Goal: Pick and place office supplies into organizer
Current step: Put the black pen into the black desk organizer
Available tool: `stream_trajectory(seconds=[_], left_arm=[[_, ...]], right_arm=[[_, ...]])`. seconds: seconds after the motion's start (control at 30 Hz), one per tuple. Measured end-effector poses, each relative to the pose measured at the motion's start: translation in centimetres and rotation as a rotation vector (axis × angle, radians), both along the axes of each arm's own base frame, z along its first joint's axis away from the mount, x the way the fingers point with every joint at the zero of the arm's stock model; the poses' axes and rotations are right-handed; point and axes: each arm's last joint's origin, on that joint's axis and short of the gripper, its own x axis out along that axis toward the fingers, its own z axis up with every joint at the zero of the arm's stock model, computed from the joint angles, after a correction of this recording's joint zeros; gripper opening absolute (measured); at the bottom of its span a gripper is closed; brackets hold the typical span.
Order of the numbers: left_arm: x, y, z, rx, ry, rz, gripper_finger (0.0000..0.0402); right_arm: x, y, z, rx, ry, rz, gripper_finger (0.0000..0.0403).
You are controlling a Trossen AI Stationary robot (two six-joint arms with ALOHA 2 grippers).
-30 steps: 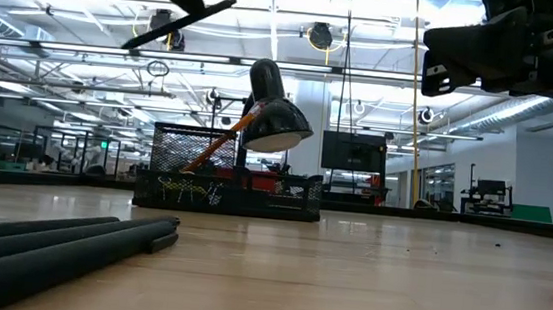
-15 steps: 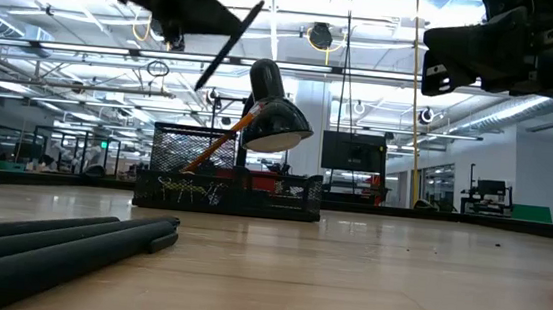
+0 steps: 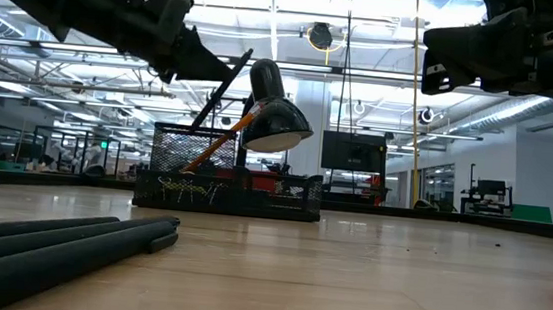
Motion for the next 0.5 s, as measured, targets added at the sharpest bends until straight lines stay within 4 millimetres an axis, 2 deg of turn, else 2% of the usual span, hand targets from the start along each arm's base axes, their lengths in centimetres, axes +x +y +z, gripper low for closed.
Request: stream_trajectory(seconds=[0.2, 0.4, 0.5], left_arm=[[0.4, 0.1, -1.0, -0.023, 0.039, -0.031, 0.0022], [1.4, 0.2, -3.0, -0.029, 0.095, -0.033, 0.0012], [1.7, 0.2, -3.4, -0.027, 0.093, -0.035, 0.0011]], right_arm=[[0.0, 0.0, 0.0, -0.002, -0.001, -0.001, 0.0], [0.0, 0.0, 0.0, -0.002, -0.001, -0.004, 0.0], [0.0, 0.0, 0.0, -0.003, 0.002, -0.004, 0.0]])
